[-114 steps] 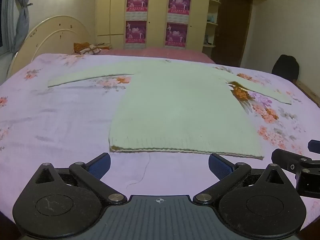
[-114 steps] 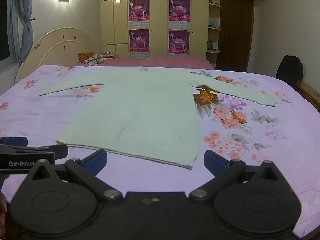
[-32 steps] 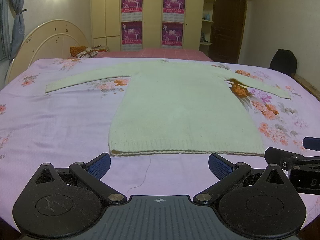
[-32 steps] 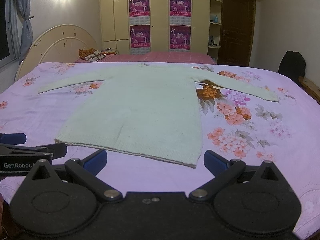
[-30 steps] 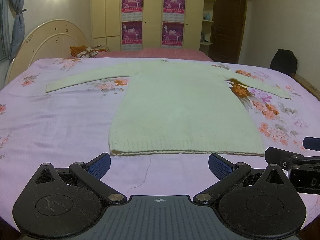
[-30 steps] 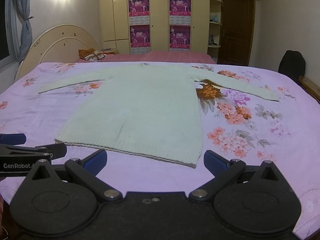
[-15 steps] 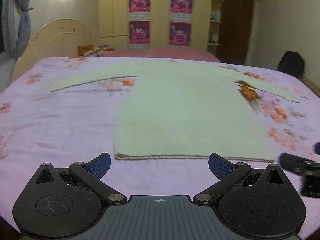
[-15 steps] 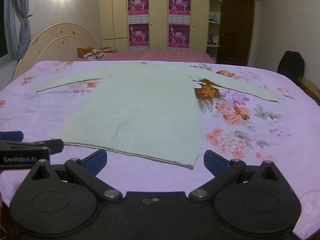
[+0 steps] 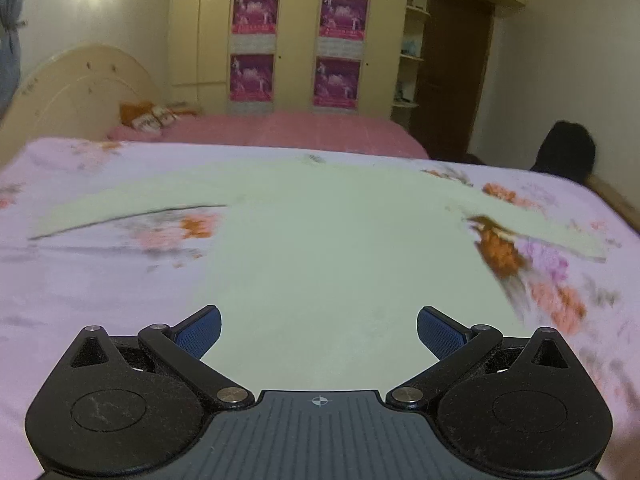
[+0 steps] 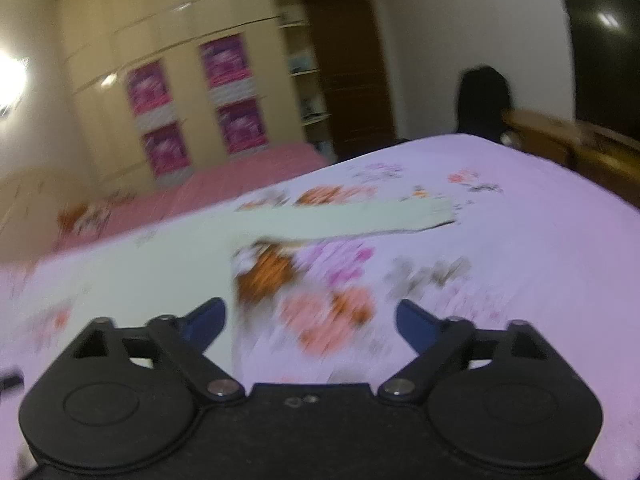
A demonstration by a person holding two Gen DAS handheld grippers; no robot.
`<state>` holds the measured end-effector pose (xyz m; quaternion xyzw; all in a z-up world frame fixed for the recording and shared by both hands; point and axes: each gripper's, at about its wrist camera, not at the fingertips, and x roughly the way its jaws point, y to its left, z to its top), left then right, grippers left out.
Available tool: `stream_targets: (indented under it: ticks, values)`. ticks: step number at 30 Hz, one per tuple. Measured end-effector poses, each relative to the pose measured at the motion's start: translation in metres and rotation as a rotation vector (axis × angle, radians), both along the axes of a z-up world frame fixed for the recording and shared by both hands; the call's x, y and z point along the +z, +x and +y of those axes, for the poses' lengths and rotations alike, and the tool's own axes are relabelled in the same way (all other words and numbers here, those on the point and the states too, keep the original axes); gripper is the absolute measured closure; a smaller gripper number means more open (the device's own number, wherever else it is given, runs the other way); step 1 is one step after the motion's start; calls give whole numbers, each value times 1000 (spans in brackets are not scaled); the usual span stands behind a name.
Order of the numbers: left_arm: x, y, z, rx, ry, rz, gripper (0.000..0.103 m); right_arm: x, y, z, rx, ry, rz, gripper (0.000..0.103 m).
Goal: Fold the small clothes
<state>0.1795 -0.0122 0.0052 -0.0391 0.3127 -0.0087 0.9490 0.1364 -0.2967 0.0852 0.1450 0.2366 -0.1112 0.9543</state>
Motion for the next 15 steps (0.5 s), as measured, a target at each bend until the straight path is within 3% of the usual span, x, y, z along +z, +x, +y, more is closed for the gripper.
stream_targets:
  ticks: [1,3,5,9,15]
  values:
    - [-1,12,-2,8,-10,-4,0,-2,13,-18,-25,33,-8,26]
    - [-6,35,-8,23,-29,-8,0,-7,40,-57,-68,103,-19,44]
    - [-13,60,-14,54,-62,0,0,-16,69,-91,-104,146,-28,52]
    - [-36,101,-20,98,-190,23,0,-45,123,-149,-156,207,-23,59]
    - [-58,154,-47,126,-162,92,0,-103,174,-211,-264,402,7,65]
